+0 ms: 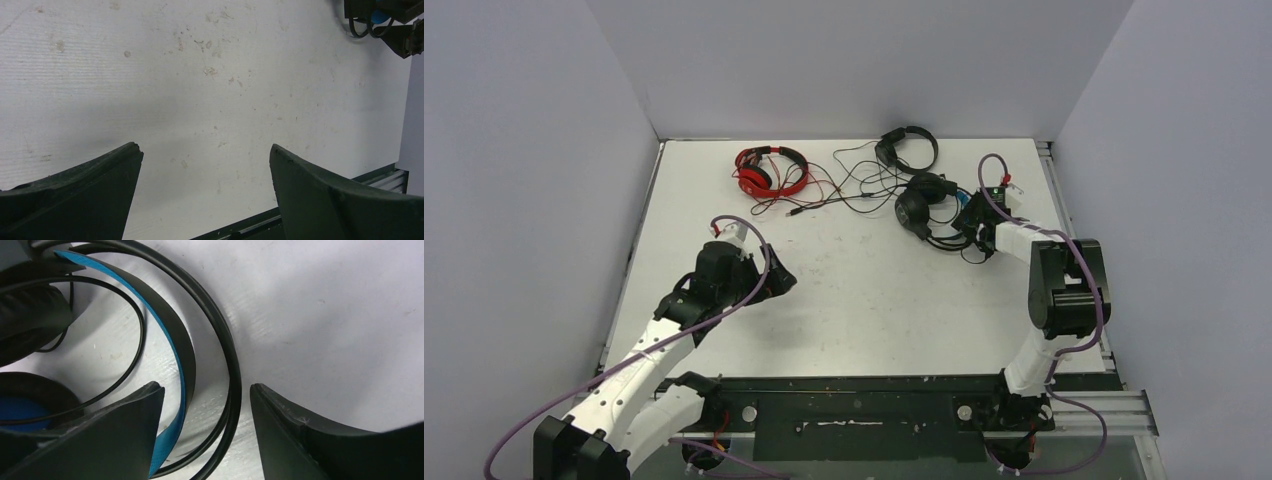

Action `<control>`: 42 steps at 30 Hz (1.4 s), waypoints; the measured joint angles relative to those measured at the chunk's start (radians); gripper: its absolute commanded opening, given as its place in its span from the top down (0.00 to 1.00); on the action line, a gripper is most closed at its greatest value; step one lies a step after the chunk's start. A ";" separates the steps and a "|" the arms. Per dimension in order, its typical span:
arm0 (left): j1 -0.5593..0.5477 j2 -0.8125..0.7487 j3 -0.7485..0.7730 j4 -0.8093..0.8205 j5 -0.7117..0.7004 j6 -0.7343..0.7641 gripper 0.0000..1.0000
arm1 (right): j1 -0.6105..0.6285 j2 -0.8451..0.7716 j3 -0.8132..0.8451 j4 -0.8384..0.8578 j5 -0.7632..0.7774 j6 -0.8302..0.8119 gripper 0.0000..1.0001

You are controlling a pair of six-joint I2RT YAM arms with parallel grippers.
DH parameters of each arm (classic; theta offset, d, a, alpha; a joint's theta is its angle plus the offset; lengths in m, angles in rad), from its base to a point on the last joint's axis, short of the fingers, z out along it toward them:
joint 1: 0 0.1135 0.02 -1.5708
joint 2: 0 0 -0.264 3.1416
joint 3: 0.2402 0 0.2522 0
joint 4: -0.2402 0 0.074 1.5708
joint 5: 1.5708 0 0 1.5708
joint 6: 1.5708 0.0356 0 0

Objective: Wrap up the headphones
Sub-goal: Move the headphones to the center of the board.

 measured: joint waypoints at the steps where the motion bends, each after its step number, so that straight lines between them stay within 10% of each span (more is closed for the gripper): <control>1: 0.000 0.002 0.001 0.000 0.000 0.000 0.03 | 0.000 0.000 0.000 -0.001 0.000 0.006 0.56; 8: 0.002 0.005 0.005 0.000 0.000 0.003 0.03 | 0.063 -0.013 -0.005 -0.044 0.028 0.034 0.84; 16: 0.002 0.005 0.005 0.000 0.005 0.003 0.03 | 0.374 -0.194 -0.136 -0.132 0.076 0.145 0.86; 35: 0.005 0.010 0.005 0.074 0.128 0.027 0.03 | 0.562 -0.465 -0.278 -0.290 0.178 0.102 0.74; 42: -0.006 0.076 0.009 0.111 0.163 0.053 0.03 | 0.550 -0.433 -0.311 -0.283 0.155 0.065 0.53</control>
